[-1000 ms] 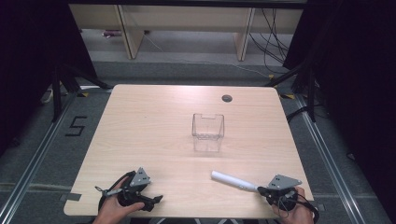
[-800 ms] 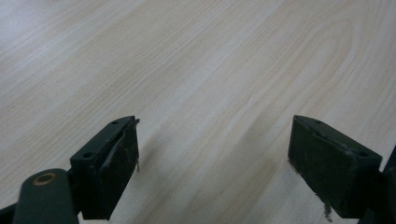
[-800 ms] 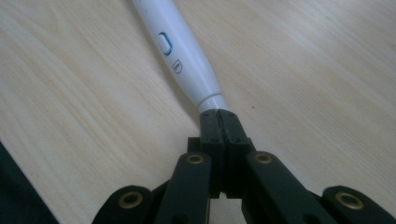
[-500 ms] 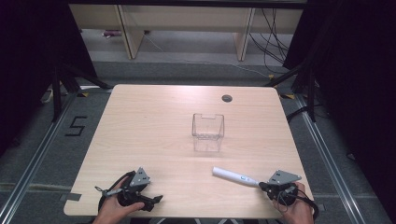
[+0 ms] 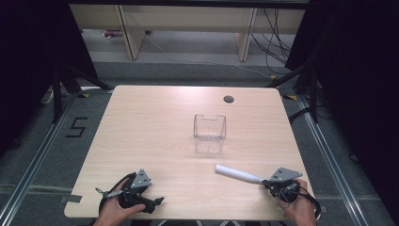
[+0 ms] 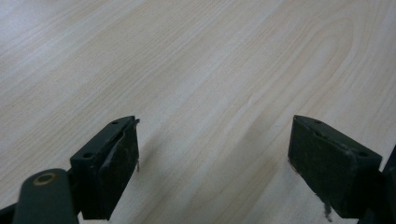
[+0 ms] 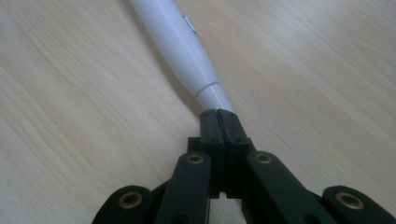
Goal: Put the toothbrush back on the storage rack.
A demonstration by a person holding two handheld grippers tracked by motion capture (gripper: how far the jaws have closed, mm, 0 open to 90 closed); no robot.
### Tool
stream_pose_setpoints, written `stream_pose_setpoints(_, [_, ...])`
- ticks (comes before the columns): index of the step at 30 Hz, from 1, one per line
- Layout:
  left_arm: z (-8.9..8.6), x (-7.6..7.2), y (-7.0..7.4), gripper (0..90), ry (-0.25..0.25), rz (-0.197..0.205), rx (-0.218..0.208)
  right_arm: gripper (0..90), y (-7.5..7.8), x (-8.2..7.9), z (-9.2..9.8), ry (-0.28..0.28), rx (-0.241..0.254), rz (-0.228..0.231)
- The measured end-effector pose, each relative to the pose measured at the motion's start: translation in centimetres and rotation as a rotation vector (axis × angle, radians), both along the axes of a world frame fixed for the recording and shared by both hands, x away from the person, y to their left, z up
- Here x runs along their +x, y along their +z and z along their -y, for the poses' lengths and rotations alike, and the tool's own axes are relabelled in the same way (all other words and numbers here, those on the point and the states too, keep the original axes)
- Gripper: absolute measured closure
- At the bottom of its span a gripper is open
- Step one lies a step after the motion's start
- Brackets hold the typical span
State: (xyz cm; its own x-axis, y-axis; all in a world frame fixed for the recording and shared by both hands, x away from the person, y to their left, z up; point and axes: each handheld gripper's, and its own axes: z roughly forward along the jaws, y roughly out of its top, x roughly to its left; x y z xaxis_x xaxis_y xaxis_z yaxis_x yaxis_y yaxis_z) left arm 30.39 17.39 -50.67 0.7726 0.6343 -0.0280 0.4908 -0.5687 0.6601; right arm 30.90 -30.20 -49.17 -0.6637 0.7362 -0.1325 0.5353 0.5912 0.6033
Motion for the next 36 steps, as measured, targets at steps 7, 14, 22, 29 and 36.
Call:
stream_pose_setpoints(7, [0.0, 0.0, -0.1, 15.6, 0.007, 0.011, 0.005, 89.7, -0.1, 0.9, 0.3, -0.012, -0.036, 0.009])
stream_pose_setpoints(14, [0.0, -0.1, -0.1, 15.6, 0.005, 0.007, -0.005, 89.7, -0.2, 1.9, 0.6, -0.028, -0.057, 0.018])
stream_pose_setpoints(22, [0.0, 0.0, -0.1, 15.6, 0.008, 0.009, 0.001, 89.7, -0.1, 3.0, 0.7, -0.04, -0.071, 0.029])
stream_pose_setpoints(29, [0.0, 0.0, -0.1, 15.6, 0.008, 0.006, -0.001, 89.7, -0.1, 4.3, 0.6, -0.048, -0.083, 0.043])
stream_pose_setpoints(36, [0.0, 0.0, -0.2, 15.6, 0.015, 0.006, 0.001, 89.4, -0.2, 5.9, 0.1, -0.045, -0.085, 0.046])
